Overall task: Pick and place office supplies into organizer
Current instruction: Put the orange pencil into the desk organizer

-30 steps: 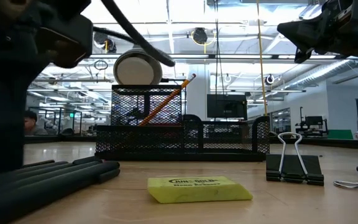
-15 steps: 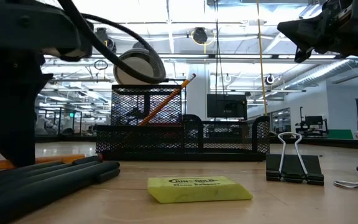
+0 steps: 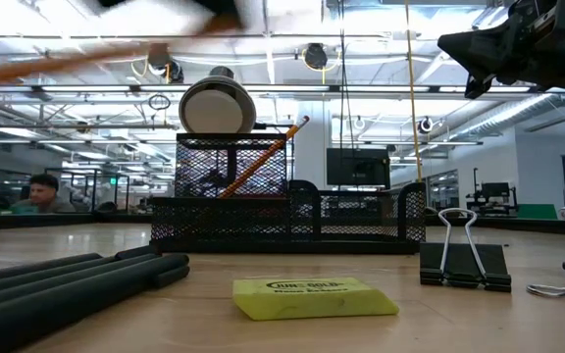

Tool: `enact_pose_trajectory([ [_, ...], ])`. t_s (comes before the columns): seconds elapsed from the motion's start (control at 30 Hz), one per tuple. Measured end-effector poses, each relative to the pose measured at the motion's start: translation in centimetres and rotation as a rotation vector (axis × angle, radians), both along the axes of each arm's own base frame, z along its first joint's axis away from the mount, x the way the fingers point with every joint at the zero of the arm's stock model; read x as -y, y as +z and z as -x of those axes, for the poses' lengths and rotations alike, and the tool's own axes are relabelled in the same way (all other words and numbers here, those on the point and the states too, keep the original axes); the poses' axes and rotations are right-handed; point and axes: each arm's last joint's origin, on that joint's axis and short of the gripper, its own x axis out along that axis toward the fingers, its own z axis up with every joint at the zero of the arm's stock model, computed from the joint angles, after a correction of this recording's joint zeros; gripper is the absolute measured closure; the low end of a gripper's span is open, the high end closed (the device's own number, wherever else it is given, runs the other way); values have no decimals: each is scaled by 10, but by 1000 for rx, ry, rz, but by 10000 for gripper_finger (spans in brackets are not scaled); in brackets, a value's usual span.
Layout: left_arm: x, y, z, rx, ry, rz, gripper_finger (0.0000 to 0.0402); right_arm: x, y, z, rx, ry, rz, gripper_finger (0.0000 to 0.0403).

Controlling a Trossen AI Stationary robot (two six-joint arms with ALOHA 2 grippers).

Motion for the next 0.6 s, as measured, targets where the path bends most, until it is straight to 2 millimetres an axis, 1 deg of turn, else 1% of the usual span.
enact_pose_trajectory([
  [0.07, 1, 21, -6, 86, -82, -91, 396, 0, 0, 0, 0, 0, -1, 402],
  [0.17, -2, 55, -15, 215, -170, -199, 380, 0, 0, 0, 1, 2, -8, 402],
  [0.27, -10, 79, -15, 258, -293, -384, 374, 0, 1, 0, 7, 2, -8, 402],
  [0.37, -26, 91, -11, 250, -333, -478, 382, 0, 1, 0, 13, 3, -9, 402],
  [0.47, -55, 104, -6, 275, -301, -493, 395, 0, 2, 1, 20, 8, -23, 402],
  [0.53, -75, 106, -2, 297, -284, -498, 396, 0, 2, 1, 24, 8, -23, 402],
  [0.6, -93, 101, 4, 338, -314, -464, 390, 0, 2, 1, 25, 7, -22, 402],
])
